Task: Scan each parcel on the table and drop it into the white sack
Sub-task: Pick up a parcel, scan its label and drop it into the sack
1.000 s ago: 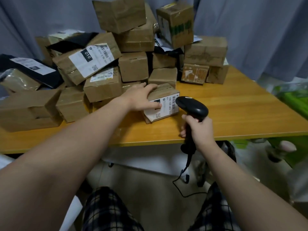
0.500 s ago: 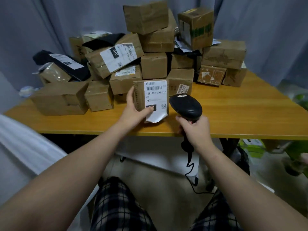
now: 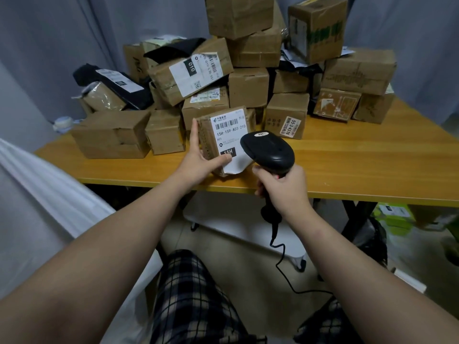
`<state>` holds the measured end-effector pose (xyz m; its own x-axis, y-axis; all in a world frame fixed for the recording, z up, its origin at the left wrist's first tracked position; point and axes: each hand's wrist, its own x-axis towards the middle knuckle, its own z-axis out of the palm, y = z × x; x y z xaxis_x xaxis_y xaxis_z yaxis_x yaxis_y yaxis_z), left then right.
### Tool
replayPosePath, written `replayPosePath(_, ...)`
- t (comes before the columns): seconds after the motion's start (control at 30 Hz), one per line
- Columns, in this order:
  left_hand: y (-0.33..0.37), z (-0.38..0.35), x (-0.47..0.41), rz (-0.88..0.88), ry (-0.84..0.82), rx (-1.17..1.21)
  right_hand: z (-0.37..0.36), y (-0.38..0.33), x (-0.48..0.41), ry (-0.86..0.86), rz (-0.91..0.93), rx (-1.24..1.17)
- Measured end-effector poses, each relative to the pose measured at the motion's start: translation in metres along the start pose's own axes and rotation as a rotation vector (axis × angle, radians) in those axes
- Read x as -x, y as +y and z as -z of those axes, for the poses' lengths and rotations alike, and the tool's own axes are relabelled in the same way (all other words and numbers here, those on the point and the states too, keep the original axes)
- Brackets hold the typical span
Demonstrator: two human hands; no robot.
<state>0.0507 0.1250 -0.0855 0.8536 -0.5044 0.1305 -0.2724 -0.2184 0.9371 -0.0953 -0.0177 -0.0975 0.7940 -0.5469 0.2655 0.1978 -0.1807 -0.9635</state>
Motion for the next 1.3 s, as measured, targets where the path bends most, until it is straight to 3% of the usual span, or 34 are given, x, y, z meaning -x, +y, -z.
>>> replayPosePath(1.0, 0.007, -0.001, 0.004, -0.001, -0.008, -0.067, -0.003, -0.001, 0.013, -0.066, 0.073, 0.006)
replayPosePath(1.3, 0.019, 0.006, 0.019, -0.182, 0.113, -0.048, -0.015, -0.019, 0.009, -0.081, 0.120, -0.072)
